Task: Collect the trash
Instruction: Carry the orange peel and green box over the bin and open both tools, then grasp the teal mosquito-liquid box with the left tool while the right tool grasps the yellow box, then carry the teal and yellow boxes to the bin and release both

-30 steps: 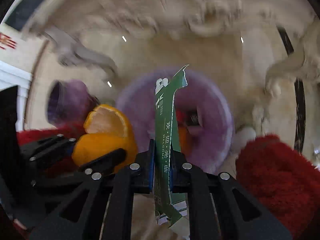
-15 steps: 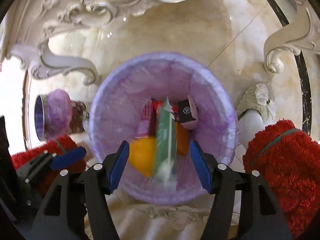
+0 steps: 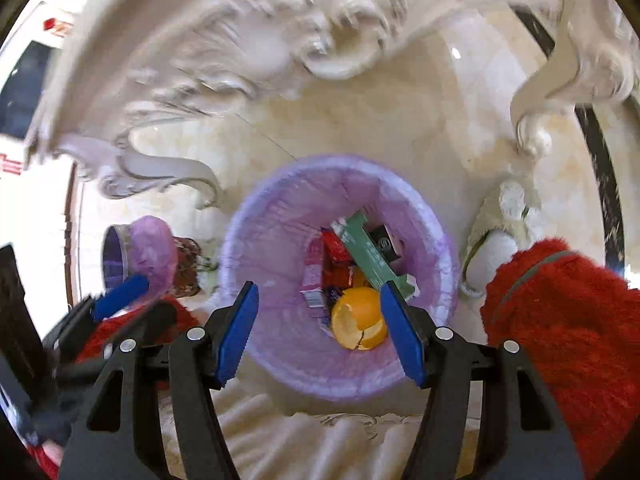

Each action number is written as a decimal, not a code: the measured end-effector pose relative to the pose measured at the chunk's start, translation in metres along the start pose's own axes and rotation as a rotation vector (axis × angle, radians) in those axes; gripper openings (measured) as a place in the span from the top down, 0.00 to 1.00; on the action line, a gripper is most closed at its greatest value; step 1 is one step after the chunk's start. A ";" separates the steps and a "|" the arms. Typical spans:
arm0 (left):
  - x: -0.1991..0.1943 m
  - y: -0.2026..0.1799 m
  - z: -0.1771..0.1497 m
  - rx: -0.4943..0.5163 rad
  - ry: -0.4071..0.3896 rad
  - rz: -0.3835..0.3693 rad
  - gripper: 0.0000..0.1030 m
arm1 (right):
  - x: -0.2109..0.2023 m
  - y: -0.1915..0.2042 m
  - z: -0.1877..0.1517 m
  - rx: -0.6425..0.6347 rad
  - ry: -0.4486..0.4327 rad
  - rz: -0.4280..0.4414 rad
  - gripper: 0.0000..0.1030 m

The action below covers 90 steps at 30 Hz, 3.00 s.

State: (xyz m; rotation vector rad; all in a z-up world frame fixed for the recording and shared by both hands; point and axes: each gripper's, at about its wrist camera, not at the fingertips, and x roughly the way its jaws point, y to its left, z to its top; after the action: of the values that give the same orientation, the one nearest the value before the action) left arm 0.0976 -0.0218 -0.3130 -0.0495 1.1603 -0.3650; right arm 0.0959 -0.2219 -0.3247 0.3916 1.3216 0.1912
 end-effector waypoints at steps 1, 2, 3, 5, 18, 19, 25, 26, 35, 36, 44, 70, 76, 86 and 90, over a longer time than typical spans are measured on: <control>-0.013 0.001 0.004 0.014 -0.041 0.017 0.31 | -0.023 0.005 0.001 -0.024 -0.068 0.001 0.43; -0.027 0.000 0.010 0.032 -0.083 0.045 0.31 | -0.042 0.007 0.002 -0.042 -0.128 -0.003 0.43; -0.038 -0.001 0.015 0.048 -0.115 0.072 0.29 | -0.057 0.009 0.005 -0.051 -0.179 -0.009 0.43; -0.064 -0.001 0.028 0.079 -0.211 0.139 0.25 | -0.096 0.009 0.017 -0.056 -0.329 -0.035 0.43; -0.111 -0.002 0.229 0.079 -0.500 0.155 0.17 | -0.153 0.027 0.207 -0.154 -0.633 -0.137 0.43; -0.105 -0.004 0.245 0.089 -0.492 0.153 0.17 | -0.148 0.030 0.223 -0.156 -0.623 -0.141 0.43; -0.053 0.003 0.329 0.093 -0.422 0.148 0.17 | -0.102 0.040 0.297 -0.153 -0.556 -0.194 0.43; -0.045 0.006 0.335 0.087 -0.410 0.145 0.17 | -0.093 0.042 0.308 -0.153 -0.542 -0.209 0.43; 0.016 0.032 0.385 -0.013 -0.326 0.110 0.17 | -0.055 0.044 0.354 -0.171 -0.493 -0.326 0.43; 0.020 0.031 0.388 -0.008 -0.318 0.113 0.17 | -0.053 0.042 0.357 -0.163 -0.486 -0.333 0.43; 0.051 0.003 0.410 0.102 -0.309 0.189 0.17 | -0.043 0.027 0.363 -0.195 -0.473 -0.375 0.43; 0.035 0.015 0.419 0.021 -0.270 0.101 0.55 | -0.069 0.016 0.347 -0.136 -0.488 -0.202 0.75; -0.048 0.013 0.373 0.047 -0.359 0.069 0.55 | -0.121 0.027 0.308 -0.131 -0.574 -0.165 0.75; -0.145 -0.009 0.175 0.038 -0.380 0.034 0.55 | -0.179 0.076 0.128 -0.227 -0.557 0.009 0.75; -0.120 -0.013 0.099 -0.022 -0.263 -0.013 0.55 | -0.150 0.079 0.065 -0.204 -0.430 0.034 0.75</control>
State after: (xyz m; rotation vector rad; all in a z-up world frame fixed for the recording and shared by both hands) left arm 0.1419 -0.0123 -0.1639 -0.1208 0.9045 -0.3460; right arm 0.1291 -0.2139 -0.1469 0.2630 0.8635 0.2519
